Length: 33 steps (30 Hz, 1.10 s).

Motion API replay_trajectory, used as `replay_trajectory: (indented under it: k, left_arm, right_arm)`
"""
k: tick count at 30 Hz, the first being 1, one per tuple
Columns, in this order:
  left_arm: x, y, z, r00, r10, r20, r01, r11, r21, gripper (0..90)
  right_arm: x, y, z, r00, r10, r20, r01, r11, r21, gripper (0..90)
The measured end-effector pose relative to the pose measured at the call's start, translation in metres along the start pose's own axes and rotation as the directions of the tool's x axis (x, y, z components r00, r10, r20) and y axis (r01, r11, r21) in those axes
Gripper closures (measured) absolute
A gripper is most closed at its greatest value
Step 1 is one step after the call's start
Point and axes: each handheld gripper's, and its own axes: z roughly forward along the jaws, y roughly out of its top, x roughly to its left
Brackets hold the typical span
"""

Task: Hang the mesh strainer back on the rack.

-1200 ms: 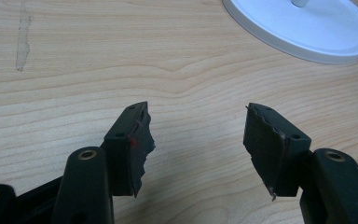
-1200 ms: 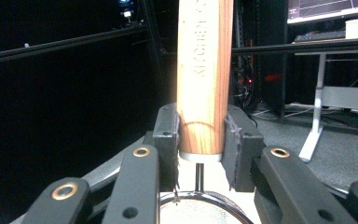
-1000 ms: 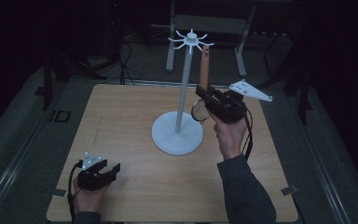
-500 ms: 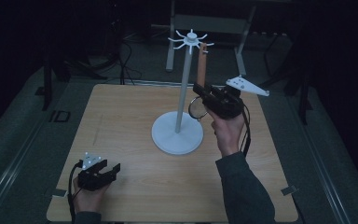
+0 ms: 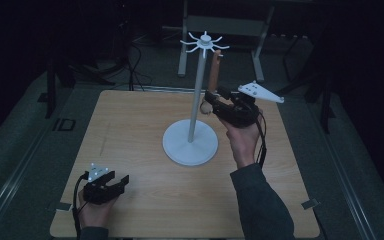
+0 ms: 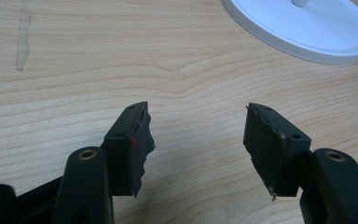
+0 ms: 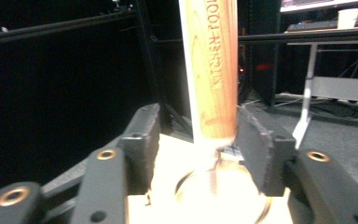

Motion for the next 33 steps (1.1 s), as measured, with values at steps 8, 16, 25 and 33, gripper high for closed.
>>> replay_trajectory:
  k: [8, 16, 25, 33]
  left_arm:
    - [0.0, 0.0, 0.0, 1.0, 0.001, 0.0, -0.001, 1.0, 0.0, 41.3]
    - [0.0, 0.0, 0.0, 1.0, 0.001, 0.0, -0.001, 1.0, 0.002, 41.3]
    - [-0.001, 0.0, 0.001, 1.0, 0.002, 0.001, -0.002, 1.0, 0.002, 41.3]
    - [-0.001, 0.001, 0.002, 1.0, 0.005, 0.001, -0.005, 1.0, 0.003, 41.3]
  right_arm:
    - [0.001, -0.005, -0.003, 0.9948, -0.074, 0.07, 0.072, 0.997, 0.037, 33.8]
    - [0.003, -0.012, -0.006, 0.9862, -0.137, 0.092, 0.13, 0.988, 0.086, 29.7]
    - [0.001, -0.02, -0.011, 0.9803, -0.171, 0.099, 0.156, 0.977, 0.144, 28.8]
    - [-0.008, -0.03, -0.015, 0.9774, -0.186, 0.101, 0.161, 0.964, 0.212, 28.8]
